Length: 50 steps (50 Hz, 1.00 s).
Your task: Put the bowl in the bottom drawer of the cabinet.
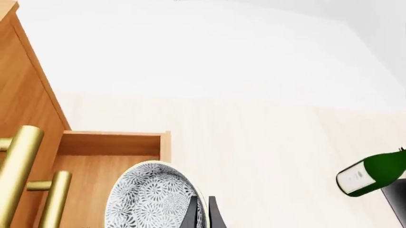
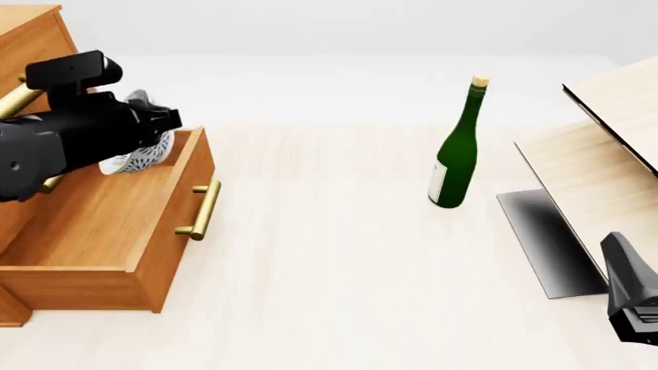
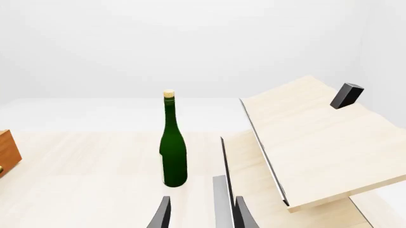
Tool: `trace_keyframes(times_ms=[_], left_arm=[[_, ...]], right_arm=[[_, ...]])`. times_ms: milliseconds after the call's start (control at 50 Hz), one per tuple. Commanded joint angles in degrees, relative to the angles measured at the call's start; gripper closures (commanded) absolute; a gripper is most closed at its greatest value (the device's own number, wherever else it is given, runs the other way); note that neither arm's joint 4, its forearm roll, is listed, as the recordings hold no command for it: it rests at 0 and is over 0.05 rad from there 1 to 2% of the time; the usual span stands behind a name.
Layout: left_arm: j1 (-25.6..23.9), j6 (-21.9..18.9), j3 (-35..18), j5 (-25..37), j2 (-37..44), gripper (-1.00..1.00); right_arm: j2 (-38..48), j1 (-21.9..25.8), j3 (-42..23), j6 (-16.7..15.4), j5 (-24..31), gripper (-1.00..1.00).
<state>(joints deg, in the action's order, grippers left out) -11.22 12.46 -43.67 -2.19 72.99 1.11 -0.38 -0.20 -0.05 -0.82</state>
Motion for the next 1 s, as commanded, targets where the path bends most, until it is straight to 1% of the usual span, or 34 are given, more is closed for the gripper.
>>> trace_keyframes(times_ms=[20, 240, 480, 700, 1000], left_arm=[[0.31, 1.73, 1.89, -2.81, -0.22, 1.00], [1.20, 2.75, 3.43, -3.89, -0.84, 1.00], [2.30, 2.59, 4.06, -4.04, -1.58, 1.00], [3.45, 3.76, 6.21, -6.43, -1.81, 1.00], [4.19, 4.24, 7.64, -7.55, -1.36, 1.00]], right_arm=[[0.01, -0.01, 0.00, 0.01, -0.01, -1.00], [0.01, 0.00, 0.00, 0.02, -0.01, -1.00], [0.01, 0.00, 0.00, 0.00, -0.01, -1.00], [0.00, -0.02, 0.00, 0.00, 0.00, -1.00], [-0.01, -0.01, 0.00, 0.02, 0.00, -1.00]])
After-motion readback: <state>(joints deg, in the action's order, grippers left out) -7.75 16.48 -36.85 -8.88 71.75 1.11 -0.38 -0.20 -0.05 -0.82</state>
